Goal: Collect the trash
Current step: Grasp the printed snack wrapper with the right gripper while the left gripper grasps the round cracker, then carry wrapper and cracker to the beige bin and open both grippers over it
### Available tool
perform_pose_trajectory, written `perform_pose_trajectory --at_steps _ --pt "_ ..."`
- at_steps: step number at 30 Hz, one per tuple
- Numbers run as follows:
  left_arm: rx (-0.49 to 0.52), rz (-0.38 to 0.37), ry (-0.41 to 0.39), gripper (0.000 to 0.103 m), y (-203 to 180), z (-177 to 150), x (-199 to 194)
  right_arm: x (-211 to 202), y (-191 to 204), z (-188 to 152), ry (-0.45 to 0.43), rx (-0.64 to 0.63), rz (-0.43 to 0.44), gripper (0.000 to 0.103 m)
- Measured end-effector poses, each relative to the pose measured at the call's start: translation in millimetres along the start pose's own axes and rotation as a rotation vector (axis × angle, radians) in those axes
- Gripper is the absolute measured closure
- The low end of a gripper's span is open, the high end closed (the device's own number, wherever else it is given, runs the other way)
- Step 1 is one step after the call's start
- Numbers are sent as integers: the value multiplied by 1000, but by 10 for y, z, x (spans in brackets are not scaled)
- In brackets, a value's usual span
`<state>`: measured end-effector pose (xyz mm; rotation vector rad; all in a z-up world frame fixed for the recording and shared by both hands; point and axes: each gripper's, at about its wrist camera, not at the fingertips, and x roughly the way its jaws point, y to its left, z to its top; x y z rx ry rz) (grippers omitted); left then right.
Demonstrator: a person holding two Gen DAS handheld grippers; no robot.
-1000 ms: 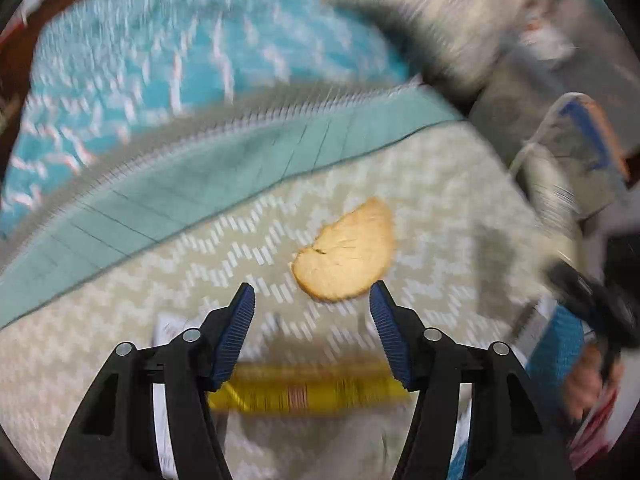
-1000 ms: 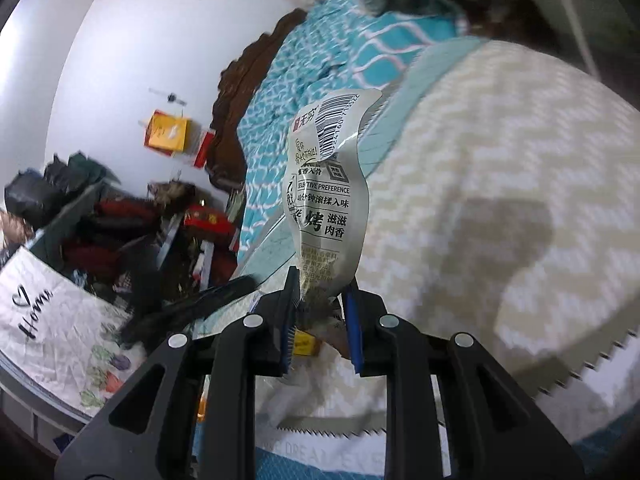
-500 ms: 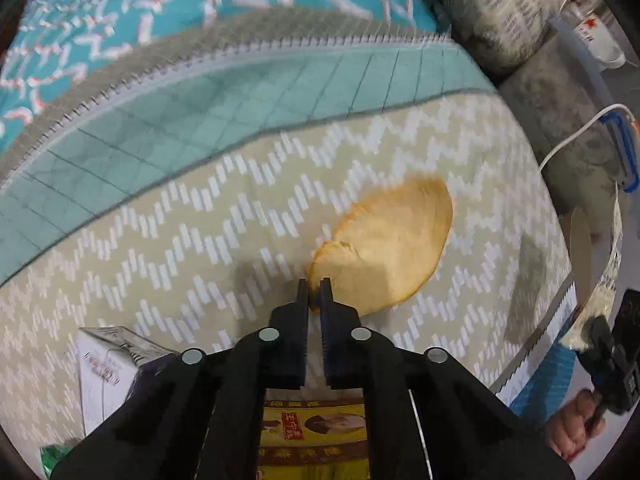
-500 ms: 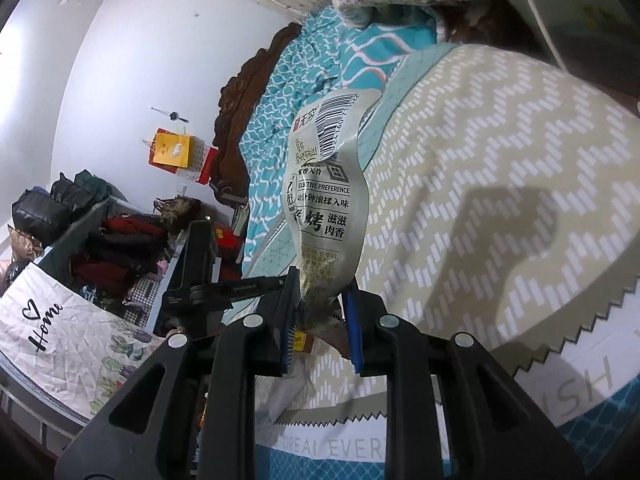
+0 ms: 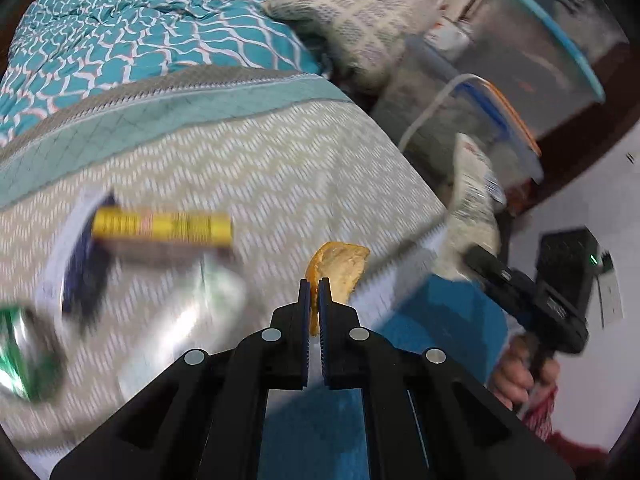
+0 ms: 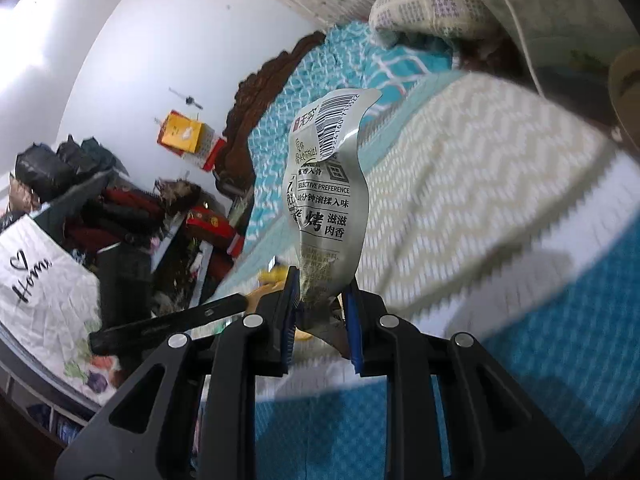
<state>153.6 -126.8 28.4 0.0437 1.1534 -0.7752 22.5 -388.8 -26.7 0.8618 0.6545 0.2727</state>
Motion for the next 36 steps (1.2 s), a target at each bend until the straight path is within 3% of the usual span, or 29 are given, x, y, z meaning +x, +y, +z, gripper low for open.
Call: perform_pose_trajectory --at_steps 4,6,11,12,13,14,16,20,26,30,33,36 --pt "-29 14 -12 99 87 -656 -177 -15 46 -487 91 -29 -30 79" --pt "-57 57 -6 99 156 -953 -200 37 60 -696 140 -37 -41 79" --pt "-136 112 -6 97 386 -1378 -266 210 108 -1076 229 -59 -54 79" --pt "-148 129 -8 82 423 -1409 -275 247 120 -1119 240 -62 -60 79" --pt "-169 143 -15 54 475 -1443 -289 265 139 -1146 246 -68 -64 79" --pt "-189 143 -34 47 514 -1470 -314 291 159 -1159 250 -77 -69 79" --pt "-208 114 -71 45 567 -1506 -352 322 210 -1184 254 -99 -78 79" --pt "-237 93 -46 44 639 -1557 -236 371 291 -1201 257 -127 -96 79" --pt "-279 10 -13 44 711 -1566 -30 469 400 -1211 252 -152 -106 79" --pt "-261 21 -39 45 662 -1507 74 563 401 -1212 263 -147 -105 79" --pt "-264 47 -19 94 629 -1480 187 592 398 -1225 269 -151 -103 79" --pt "-240 70 -46 98 543 -1453 178 576 396 -1199 256 -153 -101 79"
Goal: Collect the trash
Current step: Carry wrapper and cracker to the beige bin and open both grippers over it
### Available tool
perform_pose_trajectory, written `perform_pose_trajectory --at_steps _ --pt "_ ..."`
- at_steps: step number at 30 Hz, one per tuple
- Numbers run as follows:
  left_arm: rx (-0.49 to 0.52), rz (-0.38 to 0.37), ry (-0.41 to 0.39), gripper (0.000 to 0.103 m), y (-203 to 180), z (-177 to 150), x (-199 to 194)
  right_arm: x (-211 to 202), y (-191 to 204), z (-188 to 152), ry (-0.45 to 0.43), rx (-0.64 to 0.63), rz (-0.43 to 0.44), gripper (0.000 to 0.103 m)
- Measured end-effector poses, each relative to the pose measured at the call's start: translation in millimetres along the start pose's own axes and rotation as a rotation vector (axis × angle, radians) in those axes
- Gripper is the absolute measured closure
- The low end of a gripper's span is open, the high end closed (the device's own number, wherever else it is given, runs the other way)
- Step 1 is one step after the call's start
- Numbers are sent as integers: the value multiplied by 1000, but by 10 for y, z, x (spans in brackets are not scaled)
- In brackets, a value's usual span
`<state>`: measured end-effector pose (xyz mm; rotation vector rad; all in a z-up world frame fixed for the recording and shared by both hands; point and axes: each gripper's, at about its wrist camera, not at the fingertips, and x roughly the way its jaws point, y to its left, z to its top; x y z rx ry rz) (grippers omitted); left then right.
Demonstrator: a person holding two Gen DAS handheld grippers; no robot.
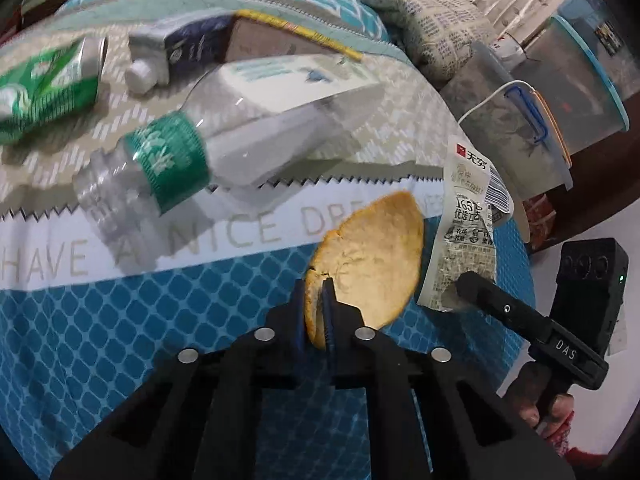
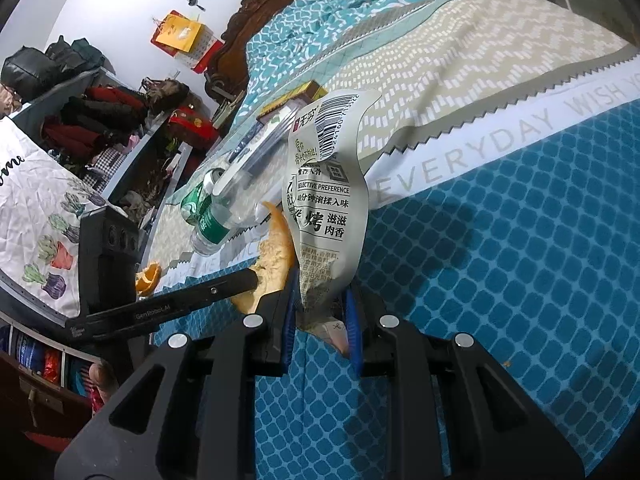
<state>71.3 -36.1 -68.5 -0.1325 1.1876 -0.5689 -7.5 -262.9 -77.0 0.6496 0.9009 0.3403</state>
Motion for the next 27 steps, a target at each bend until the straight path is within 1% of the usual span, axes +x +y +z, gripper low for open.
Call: perform_pose_trajectory --at_steps 4,7,9,11,13,15,17,19,20,22,24,26,27 --pt "39 -21 -42 99 -215 86 -140 -116 -45 41 -41 -8 -15 79" --pt "80 -34 -72 99 -445 157 -225 -269 -63 77 -99 -20 -35 79" --pt "114 -36 -84 99 -580 191 -239 -355 -70 93 -128 -48 -66 79" --pt "141 -15 -78 99 -709 229 -172 -371 -138 102 -124 -63 -112 79" --pt "142 -24 -50 99 -761 267 -102 -401 -245 116 -120 -28 -100 79" --pt "154 -42 -36 99 -870 330 -45 -534 -380 153 -150 -7 -107 79" --pt "189 -50 -39 99 -1053 416 -13 -670 -476 193 -183 -1 -121 79" --pt "240 -63 -44 99 -1331 547 56 -867 -617 241 -229 10 -152 79" --pt "268 -76 -41 99 -1514 642 118 -1026 -745 287 -265 25 -184 79" --pt "313 -100 -31 99 -1833 791 255 -1253 -935 349 -308 55 -224 79" --pt "368 -123 -18 99 -2216 948 421 -1564 -1211 428 -362 93 -289 79" --pt "435 -142 -6 99 -2698 1117 643 -1823 -1459 499 -399 121 -359 79" --pt "455 -144 -5 99 -2862 1172 726 -1960 -1617 541 -413 143 -390 79"
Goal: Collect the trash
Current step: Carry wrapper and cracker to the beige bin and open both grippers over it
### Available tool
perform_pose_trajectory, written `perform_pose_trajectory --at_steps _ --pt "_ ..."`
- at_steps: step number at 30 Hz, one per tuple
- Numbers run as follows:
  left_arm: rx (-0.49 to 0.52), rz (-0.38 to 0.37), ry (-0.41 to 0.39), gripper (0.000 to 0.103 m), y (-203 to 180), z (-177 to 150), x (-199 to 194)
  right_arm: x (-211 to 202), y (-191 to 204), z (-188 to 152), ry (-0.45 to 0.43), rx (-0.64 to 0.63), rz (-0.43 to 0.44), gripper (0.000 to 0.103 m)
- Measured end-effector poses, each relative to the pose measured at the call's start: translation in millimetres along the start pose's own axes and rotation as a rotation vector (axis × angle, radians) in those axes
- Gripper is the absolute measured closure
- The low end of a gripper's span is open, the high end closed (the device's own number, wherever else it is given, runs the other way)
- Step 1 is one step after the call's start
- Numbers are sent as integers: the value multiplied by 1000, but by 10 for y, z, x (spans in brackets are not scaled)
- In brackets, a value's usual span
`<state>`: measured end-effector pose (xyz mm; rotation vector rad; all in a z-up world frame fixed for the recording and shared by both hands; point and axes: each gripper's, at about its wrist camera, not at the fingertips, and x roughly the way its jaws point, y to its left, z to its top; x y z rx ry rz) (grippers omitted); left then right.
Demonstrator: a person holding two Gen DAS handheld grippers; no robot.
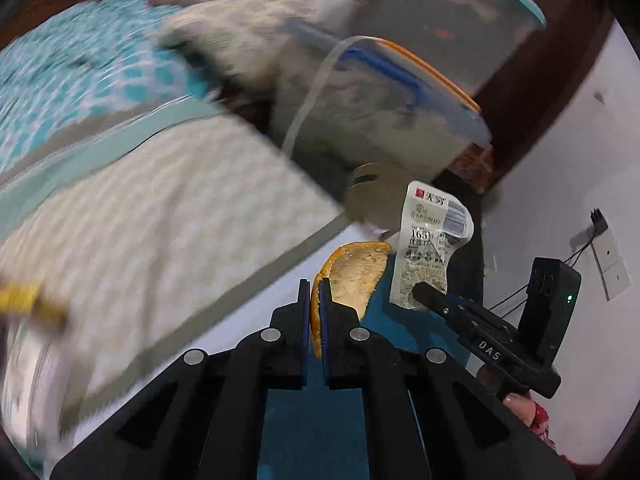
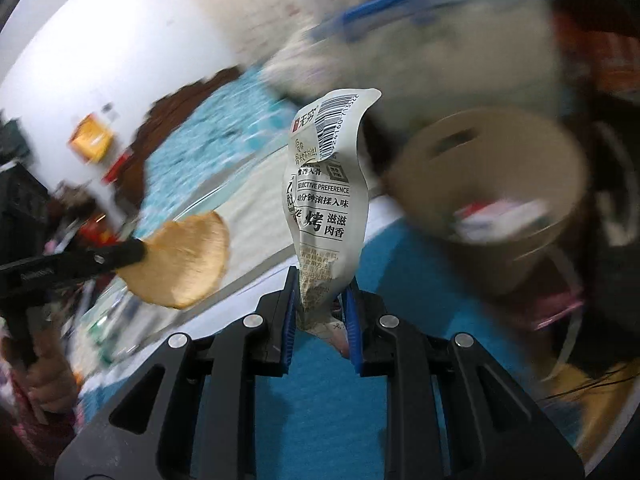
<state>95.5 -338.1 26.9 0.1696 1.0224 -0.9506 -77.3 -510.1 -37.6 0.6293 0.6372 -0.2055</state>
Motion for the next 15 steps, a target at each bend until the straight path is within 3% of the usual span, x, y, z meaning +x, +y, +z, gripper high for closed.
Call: perform_pose_trajectory --at_steps 4,8,9,10,11,15 --pt "80 -4 19 99 -541 568 612 -23 -569 313 -18 67 -99 79" --pt "124 4 43 98 -878 863 1130 88 -981 539 -10 89 -155 75" --pt "133 16 48 92 -939 905 1272 133 -1024 567 0 99 -156 59" --pt "136 37 57 74 -980 926 1386 154 -1083 574 4 117 -159 32" --pt "135 66 67 67 -1003 933 1484 130 -1143 587 -25 146 -161 27" --pt "132 49 44 67 -941 832 1376 -5 -1100 560 -105 156 -141 28"
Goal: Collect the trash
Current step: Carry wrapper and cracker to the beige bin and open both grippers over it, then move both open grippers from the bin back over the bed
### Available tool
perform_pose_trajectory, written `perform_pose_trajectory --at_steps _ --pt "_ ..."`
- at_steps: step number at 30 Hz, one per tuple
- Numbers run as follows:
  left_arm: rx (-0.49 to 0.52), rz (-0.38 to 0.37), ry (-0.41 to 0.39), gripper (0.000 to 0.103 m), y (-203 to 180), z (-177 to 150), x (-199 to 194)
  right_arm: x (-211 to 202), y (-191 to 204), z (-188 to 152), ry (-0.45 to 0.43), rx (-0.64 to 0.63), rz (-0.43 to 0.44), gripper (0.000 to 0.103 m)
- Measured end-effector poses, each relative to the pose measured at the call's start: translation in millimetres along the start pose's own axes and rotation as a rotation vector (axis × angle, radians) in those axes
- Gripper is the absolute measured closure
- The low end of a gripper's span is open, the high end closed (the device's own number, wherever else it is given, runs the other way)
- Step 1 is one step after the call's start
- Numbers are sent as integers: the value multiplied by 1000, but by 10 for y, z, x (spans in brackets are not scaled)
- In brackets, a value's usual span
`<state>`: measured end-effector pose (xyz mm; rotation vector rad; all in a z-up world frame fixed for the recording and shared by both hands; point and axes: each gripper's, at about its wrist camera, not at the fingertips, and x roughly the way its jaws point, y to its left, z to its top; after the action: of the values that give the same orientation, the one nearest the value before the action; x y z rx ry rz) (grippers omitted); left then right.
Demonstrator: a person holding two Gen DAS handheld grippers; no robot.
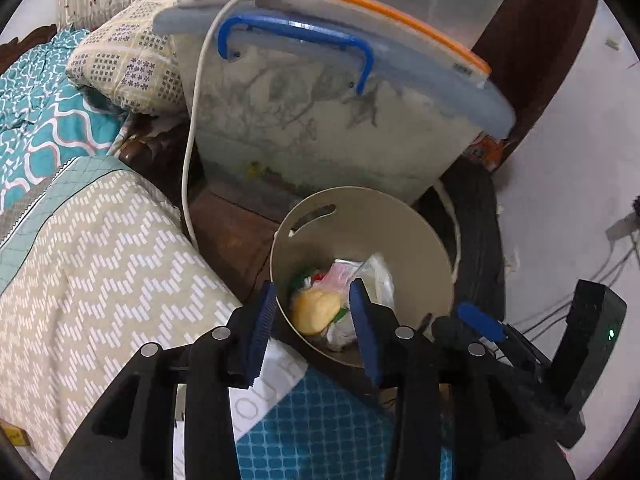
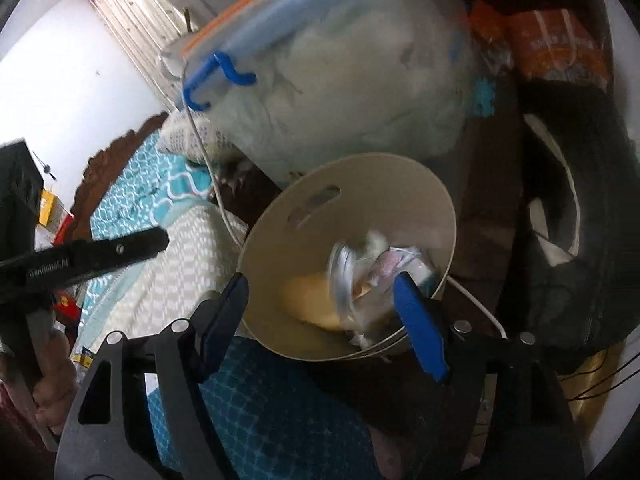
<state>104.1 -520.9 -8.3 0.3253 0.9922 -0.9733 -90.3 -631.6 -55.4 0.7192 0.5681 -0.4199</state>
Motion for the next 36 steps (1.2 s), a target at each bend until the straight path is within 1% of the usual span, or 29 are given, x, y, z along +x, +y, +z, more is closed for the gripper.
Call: perform_pose_trajectory --at_steps 2,4,6,9,11,15,18,20,24,30,36 --pt "20 4 -28 67 23 -124 -150 -61 28 -51 -18 16 29 30" --pt "37 15 -60 66 94 -312 -352 -79 104 -117 -5 30 78 31" --pt "43 27 -81 66 196 -540 -535 -105 265 -217 14 21 125 31" --pt "14 79 -119 66 442 -978 -858 -150 564 -407 38 -4 189 31" --pt "-3 128 -132 66 567 -1172 -1009 -180 790 -573 57 -14 229 31" --pt "-48 254 -159 66 872 -1644 -1350 -332 1193 -877 32 -47 231 31" --pt "-105 310 -171 65 1079 -1923 -1569 -466 1443 -1085 10 -70 232 31" --pt "-145 328 -183 65 1207 -2095 -1738 -548 1588 -1191 5 -90 231 31" --pt "-188 371 -210 62 1358 -2354 -1985 -662 1822 -1342 11 -129 239 31" --pt "-248 405 -245 61 1565 -2714 -2319 -790 2170 -1530 21 -185 249 30" --pt "-286 437 -270 61 1691 -3000 -2560 -823 2499 -1759 62 -243 264 30"
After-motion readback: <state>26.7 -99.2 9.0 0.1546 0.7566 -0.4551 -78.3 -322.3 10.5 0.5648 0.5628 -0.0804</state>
